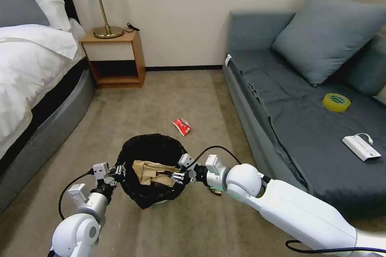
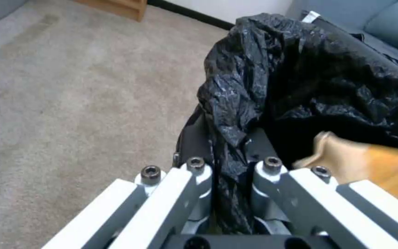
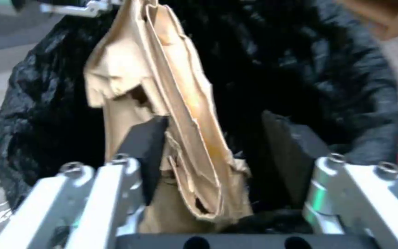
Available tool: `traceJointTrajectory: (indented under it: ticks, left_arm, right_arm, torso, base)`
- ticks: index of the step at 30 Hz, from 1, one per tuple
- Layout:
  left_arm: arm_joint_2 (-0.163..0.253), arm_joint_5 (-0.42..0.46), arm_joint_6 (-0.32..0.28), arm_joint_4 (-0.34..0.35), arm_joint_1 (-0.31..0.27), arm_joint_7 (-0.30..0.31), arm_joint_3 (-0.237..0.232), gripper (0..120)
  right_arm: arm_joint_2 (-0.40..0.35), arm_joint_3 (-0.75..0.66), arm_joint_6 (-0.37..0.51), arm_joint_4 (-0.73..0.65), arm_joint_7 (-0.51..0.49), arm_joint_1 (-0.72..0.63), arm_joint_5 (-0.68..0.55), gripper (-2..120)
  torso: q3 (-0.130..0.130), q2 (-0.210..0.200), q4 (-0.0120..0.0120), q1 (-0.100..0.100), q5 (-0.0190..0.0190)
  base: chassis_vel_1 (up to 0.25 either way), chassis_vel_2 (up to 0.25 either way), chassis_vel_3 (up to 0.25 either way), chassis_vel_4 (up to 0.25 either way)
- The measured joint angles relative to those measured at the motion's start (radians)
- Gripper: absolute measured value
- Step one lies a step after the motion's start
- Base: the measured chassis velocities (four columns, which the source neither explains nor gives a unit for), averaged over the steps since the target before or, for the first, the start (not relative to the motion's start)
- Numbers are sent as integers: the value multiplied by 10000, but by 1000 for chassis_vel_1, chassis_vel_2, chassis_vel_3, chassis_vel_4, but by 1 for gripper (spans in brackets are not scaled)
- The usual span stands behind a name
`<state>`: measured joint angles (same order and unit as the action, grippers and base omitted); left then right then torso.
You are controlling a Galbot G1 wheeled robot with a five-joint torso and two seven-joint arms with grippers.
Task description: Pick up the trash bin, then pick up the garbage on the floor and place it into the trash bin.
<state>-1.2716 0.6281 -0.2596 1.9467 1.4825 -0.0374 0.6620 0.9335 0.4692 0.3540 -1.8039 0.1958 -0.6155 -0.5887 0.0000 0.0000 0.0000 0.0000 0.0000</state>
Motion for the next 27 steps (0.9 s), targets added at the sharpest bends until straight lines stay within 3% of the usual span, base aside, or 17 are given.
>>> traceJointTrajectory:
  ticks: [3,5,7,11,27]
  left_arm:
    - [-37,4,0,11,24,0,-12,6]
    - [-70,3,0,41,31,3,-54,6]
    - [-74,1,0,44,32,5,-59,6]
    - [-110,-77,0,52,45,16,-73,6]
    - [-288,-280,-1,57,96,39,-67,6]
  right_arm:
    - [-20,-81,-3,-44,-54,-59,16,67]
    - [-29,-86,-49,-60,-62,-101,177,79]
    - [-29,-77,-91,-60,-62,-104,252,80]
    - [21,53,-534,-13,285,56,1379,98]
    - [333,640,-1011,125,188,498,2365,100]
  torso:
    - [0,0,0,0,0]
    - [0,0,0,0,0]
    - [0,0,-1,0,0]
    - [0,0,-1,0,0]
    - [0,0,0,0,1]
  base:
    - [0,0,0,0]
    - [0,0,0,0]
    - [0,0,0,0]
    - [0,0,0,0]
    - [0,0,0,0]
